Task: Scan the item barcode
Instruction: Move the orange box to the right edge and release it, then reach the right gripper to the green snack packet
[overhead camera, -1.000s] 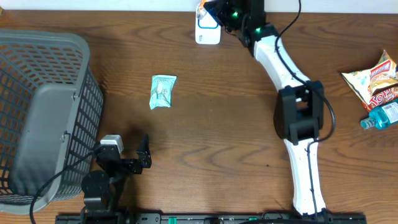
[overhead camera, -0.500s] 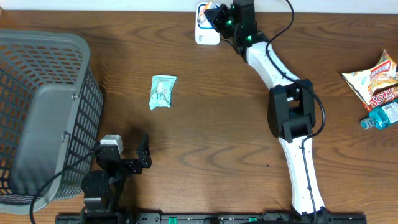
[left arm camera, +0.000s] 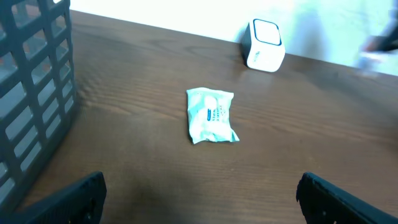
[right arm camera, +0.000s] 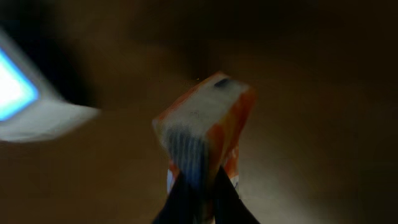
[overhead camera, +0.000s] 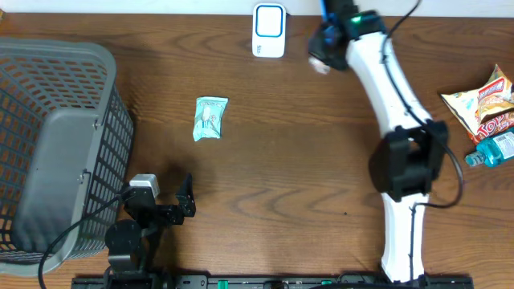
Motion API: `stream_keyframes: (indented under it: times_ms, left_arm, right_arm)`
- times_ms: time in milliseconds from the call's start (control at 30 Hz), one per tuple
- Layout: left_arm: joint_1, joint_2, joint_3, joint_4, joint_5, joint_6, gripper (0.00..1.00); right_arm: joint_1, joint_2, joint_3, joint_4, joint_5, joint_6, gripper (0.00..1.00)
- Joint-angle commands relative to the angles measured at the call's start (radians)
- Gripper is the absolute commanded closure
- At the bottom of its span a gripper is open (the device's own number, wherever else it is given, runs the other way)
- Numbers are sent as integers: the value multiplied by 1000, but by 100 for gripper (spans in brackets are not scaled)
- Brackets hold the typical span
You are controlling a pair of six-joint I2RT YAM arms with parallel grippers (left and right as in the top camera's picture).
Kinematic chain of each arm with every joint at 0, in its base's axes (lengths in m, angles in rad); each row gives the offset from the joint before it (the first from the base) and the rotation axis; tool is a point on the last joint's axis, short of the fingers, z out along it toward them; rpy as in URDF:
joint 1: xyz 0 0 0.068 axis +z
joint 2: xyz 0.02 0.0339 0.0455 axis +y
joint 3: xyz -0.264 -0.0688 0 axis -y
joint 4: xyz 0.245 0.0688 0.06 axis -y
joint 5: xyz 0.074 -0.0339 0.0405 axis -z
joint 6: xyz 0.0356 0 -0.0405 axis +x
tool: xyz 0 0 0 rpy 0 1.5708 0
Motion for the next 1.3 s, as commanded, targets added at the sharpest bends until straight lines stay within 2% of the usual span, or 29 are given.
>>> stream_keyframes:
  times_ms: [0,133,300,400,433,467,500,567,633,800,933,1067,1267]
  left_arm:
    - [-1,-3,-16,-21,13,-9,2]
    - [-1,-3,-16,-21,13,-9,2]
    - [-1,-3,-16,-21,13,-9,2]
    - [-1,-3,-16,-21,13,-9,2]
    - [-1,-3,-16,-21,13,-9,2]
    - [-1,-3,-16,-21,13,-9,2]
    - [-1,-3,-16,-21,13,-9,2]
    - [-1,-3,-16,-21,13,-9,2]
    - [-1,-3,-16,-21,13,-9,2]
    - [-1,-3,-16,-21,13,-9,2]
    - [-1,-3,-16,-21,13,-9,2]
    - [-1,-3,-16,-21,13,-9,2]
    - [-1,-3,-16,-21,13,-9,2]
  right_arm:
    - [-53,11,-40,-142,340,-267,99]
    - [-122,36,-161,-190,526,-338,99]
    - [-246,39,-352,-87,702,-338,99]
    - [-327,39,-391,-48,736,-330,99]
    - [-350,39,-388,-45,727,-305,93]
    - [-369,38,-382,-48,705,-288,80]
    - [-393,34,-371,-54,654,-289,58]
    - [-426,26,-341,-79,537,-289,23]
    - [-443,16,-304,-109,422,-289,1]
    - [-419,-35,-217,-190,232,-287,1]
    - [-355,-122,-213,-215,102,-242,1]
    - [-249,-214,-213,-216,-97,-228,1]
    - [-79,-251,-214,-222,-238,-230,1]
